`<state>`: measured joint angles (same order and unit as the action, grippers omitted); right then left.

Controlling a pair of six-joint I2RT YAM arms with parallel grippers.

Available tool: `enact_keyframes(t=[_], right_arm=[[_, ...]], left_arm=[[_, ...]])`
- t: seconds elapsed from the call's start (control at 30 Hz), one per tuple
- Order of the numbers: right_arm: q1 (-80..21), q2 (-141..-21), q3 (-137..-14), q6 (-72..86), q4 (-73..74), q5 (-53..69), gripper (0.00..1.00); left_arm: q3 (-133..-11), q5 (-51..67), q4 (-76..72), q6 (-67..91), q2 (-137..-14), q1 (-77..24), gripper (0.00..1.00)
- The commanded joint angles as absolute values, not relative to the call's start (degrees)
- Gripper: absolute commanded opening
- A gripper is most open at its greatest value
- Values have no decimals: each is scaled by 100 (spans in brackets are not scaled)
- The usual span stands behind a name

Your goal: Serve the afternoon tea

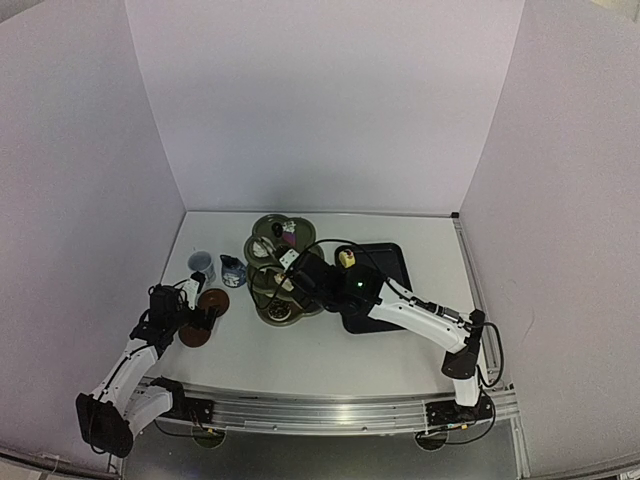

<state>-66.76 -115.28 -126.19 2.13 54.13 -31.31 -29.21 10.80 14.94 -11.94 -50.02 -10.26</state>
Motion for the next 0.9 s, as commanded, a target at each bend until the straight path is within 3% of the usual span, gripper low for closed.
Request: enact_keyframes(t=[0.0, 0.27, 0.87], right_arm=[[-6628, -11479, -12657, 410, 5206, -3321, 17], [-6619, -11467, -12630, 468, 5205, -3308, 26], [-6618, -11170, -12656, 604, 5162, -3010, 29]], left_arm=[[-3095, 1187, 1384, -1172, -4959, -998, 100], [-3094, 1186, 1388, -1179, -4958, -995, 100], [-3085, 1163, 1380, -1189, -4969, -997, 100]])
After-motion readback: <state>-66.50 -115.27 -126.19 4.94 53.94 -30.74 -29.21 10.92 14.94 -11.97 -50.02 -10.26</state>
